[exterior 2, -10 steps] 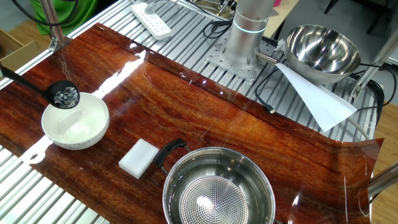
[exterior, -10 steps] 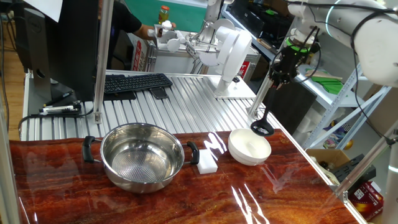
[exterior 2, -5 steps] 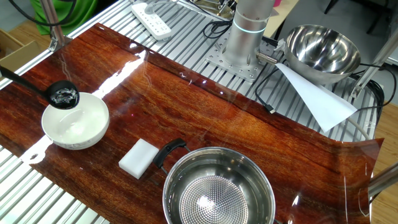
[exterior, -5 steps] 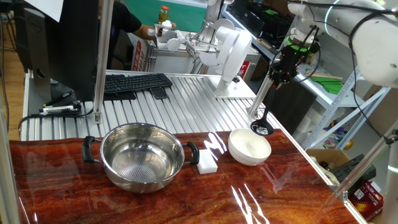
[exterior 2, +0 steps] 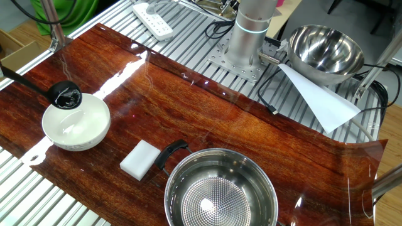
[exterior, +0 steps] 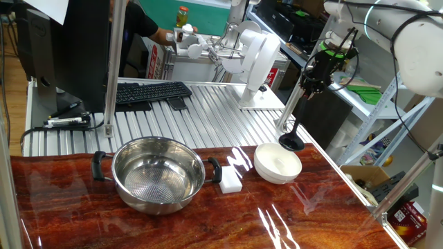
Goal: Scoop water with a large spoon from one bowl to another
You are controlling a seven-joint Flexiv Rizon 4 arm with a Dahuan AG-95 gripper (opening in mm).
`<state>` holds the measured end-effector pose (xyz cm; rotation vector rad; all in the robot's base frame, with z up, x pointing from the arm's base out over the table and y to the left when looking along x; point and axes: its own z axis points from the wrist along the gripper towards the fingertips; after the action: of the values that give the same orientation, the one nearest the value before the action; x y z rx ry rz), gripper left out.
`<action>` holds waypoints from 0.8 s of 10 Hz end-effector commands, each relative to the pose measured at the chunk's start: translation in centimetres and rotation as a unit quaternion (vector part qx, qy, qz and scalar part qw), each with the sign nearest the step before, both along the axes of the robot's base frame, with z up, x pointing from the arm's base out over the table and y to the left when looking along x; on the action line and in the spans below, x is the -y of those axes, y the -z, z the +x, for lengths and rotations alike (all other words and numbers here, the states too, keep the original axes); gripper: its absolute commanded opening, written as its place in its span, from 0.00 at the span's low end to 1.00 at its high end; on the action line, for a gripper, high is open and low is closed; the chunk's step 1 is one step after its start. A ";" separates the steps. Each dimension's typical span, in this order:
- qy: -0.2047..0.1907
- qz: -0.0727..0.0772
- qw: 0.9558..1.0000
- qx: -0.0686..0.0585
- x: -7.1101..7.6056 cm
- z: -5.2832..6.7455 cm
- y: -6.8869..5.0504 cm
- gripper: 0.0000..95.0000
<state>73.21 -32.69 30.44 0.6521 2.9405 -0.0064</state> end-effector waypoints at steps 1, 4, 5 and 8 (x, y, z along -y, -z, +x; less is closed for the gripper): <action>-0.007 0.001 1.000 0.004 -0.1 -0.2 0.0 0.00; -0.017 0.018 1.000 0.005 -0.1 -0.2 0.0 0.00; -0.018 0.022 1.000 0.004 -0.1 -0.2 0.0 0.00; -0.025 0.034 0.999 -0.001 -0.1 -0.2 0.0 0.00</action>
<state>73.04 -32.60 30.38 0.5873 2.9691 0.0995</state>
